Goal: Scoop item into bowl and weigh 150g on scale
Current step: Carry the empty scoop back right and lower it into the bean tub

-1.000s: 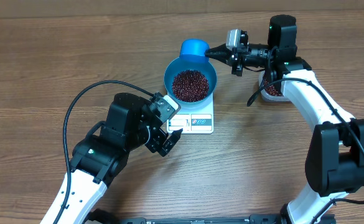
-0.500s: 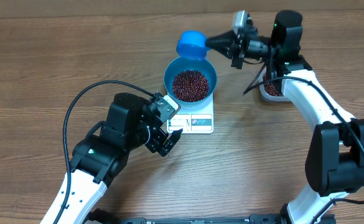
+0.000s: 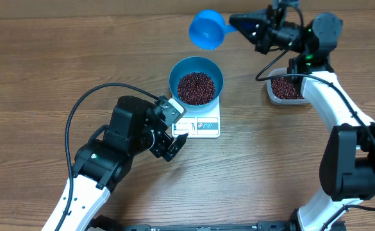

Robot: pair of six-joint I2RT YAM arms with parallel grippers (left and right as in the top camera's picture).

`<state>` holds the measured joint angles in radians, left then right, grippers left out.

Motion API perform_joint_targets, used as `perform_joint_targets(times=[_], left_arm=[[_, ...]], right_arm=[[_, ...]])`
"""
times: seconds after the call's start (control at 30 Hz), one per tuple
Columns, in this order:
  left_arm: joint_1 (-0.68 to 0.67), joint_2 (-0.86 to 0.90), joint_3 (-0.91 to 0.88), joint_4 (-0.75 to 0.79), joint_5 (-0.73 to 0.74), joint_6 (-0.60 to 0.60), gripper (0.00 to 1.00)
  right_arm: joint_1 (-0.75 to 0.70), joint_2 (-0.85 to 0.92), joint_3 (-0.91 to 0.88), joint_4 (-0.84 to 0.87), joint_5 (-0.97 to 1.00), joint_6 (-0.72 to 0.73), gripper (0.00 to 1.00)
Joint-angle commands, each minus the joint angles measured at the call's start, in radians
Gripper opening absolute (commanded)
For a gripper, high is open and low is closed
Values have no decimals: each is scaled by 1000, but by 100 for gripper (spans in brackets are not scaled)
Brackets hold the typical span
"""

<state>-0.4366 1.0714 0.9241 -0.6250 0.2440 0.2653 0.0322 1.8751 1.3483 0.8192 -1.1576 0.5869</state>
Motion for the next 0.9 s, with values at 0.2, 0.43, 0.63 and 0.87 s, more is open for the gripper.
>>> perform_joint_targets(times=[0.2, 0.43, 0.63, 0.87], left_arm=[[4, -13, -5, 0, 15, 8, 100], [4, -13, -5, 0, 15, 8, 100], [4, -13, -5, 0, 15, 8, 100], [4, -13, -5, 0, 15, 8, 100]], right_arm=[[-28, 0, 11, -93, 250, 235, 4], [-28, 0, 88, -391, 375, 69, 4], [-28, 0, 215, -763, 502, -85, 4], [-26, -1, 404, -1244, 750, -251, 4]])
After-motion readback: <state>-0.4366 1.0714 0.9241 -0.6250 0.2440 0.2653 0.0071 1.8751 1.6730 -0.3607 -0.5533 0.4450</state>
